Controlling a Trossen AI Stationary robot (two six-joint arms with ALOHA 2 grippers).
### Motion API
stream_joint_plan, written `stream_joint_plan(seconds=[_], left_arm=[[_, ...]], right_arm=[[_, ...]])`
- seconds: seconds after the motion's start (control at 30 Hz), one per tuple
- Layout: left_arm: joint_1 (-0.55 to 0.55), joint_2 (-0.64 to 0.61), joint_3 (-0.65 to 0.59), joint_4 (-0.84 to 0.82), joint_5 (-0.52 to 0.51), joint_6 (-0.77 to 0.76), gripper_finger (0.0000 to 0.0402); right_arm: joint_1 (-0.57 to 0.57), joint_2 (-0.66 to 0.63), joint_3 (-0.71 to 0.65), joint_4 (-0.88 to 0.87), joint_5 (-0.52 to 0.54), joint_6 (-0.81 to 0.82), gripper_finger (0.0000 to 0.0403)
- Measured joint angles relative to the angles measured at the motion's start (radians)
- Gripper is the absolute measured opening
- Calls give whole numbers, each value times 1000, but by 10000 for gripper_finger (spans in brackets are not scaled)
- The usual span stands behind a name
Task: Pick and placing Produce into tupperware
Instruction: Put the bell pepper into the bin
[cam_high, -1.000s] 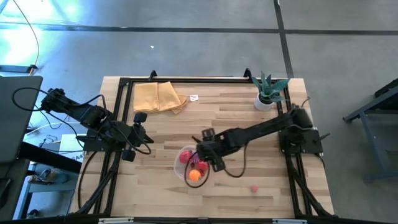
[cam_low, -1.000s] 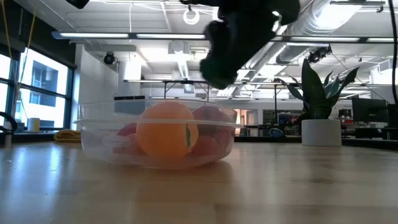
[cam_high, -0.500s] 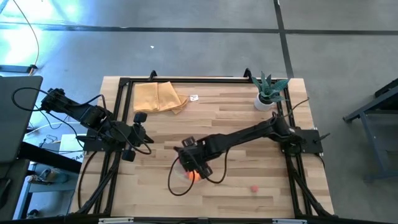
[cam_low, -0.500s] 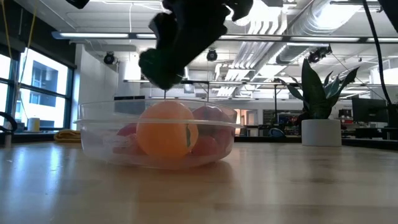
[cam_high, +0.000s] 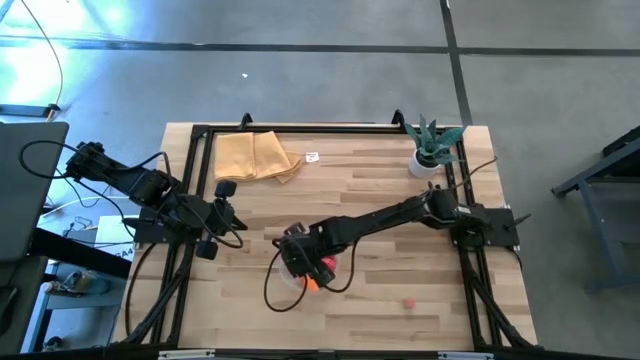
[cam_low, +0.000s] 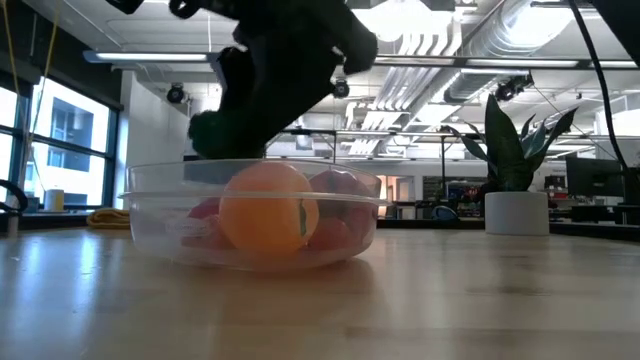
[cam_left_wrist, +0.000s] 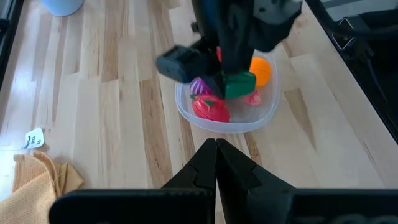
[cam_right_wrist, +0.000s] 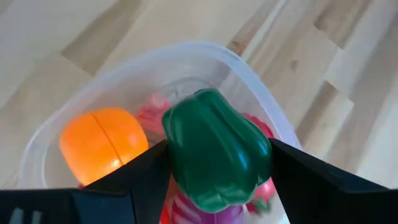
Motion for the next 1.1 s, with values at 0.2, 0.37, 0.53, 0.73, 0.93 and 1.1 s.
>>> stream_joint_plan(seconds=[0.2, 0.37, 0.53, 0.73, 0.93, 1.1], left_arm=[[0, 0, 0, 0, 0, 0, 1], [0, 0, 0, 0, 0, 0, 1], [0, 0, 0, 0, 0, 0, 1], [0, 0, 0, 0, 0, 0, 1], [0, 0, 0, 0, 0, 0, 1], [0, 0, 0, 0, 0, 0, 1]], right_arm=[[-11, 26, -1, 22, -42, -13, 245], [-11, 24, -1, 29, -44, -28, 245], [-7, 40, -1, 23, -46, -29, 245], [-4, 41, -1, 27, -41, -36, 245], [-2, 41, -1, 17, -42, -36, 245], [5, 54, -1, -4, -48, -36, 245]])
